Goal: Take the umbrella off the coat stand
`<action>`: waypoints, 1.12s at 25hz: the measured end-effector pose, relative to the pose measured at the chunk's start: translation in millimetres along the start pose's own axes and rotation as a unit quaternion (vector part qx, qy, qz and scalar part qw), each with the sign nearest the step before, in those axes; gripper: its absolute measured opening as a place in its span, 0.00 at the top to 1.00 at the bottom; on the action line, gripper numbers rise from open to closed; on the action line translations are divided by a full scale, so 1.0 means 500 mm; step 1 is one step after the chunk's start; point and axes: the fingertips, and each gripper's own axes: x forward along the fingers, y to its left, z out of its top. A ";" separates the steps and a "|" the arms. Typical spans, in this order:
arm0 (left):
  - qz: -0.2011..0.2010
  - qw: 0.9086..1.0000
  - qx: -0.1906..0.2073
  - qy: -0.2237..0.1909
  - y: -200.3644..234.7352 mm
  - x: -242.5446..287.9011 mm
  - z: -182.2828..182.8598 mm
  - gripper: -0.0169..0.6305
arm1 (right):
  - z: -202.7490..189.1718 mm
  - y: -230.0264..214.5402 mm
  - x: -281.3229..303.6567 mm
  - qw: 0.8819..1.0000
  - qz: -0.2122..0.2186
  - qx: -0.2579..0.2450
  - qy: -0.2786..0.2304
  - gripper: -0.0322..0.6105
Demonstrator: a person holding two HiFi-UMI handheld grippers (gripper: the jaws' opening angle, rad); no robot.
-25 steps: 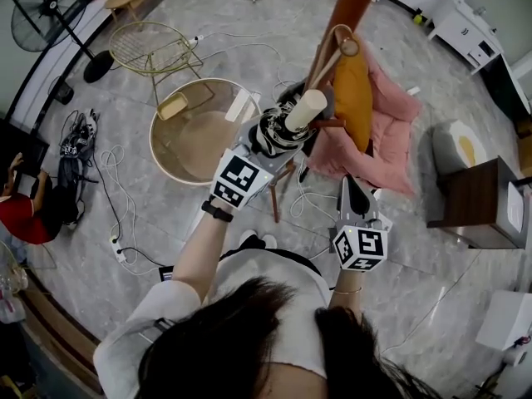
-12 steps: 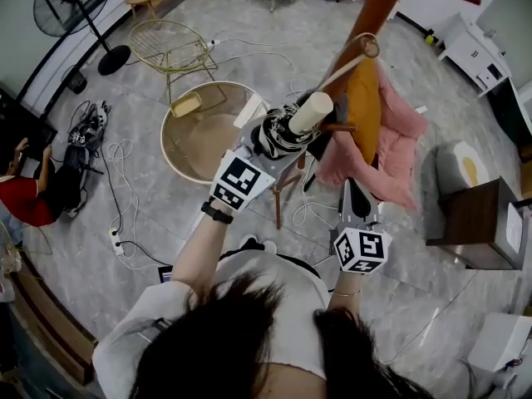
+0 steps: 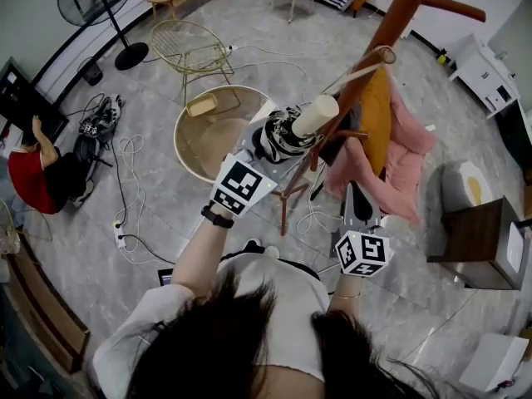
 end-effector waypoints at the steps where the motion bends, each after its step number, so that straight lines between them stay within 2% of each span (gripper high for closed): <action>1: 0.003 1.000 0.001 -0.002 0.002 -0.003 0.006 0.43 | 0.001 0.004 0.001 1.000 0.003 -0.001 -0.001 0.95; 14: 0.016 1.000 0.004 -0.025 0.012 -0.027 0.078 0.43 | 0.021 0.029 0.017 1.000 0.029 0.003 -0.012 0.95; 23: 0.035 0.998 0.006 -0.059 0.043 -0.071 0.142 0.43 | 0.046 0.068 0.047 0.998 0.055 -0.005 -0.021 0.95; 28: 0.054 0.997 0.018 -0.055 0.059 -0.100 0.151 0.43 | 0.053 0.096 0.062 0.997 0.073 -0.007 -0.023 0.95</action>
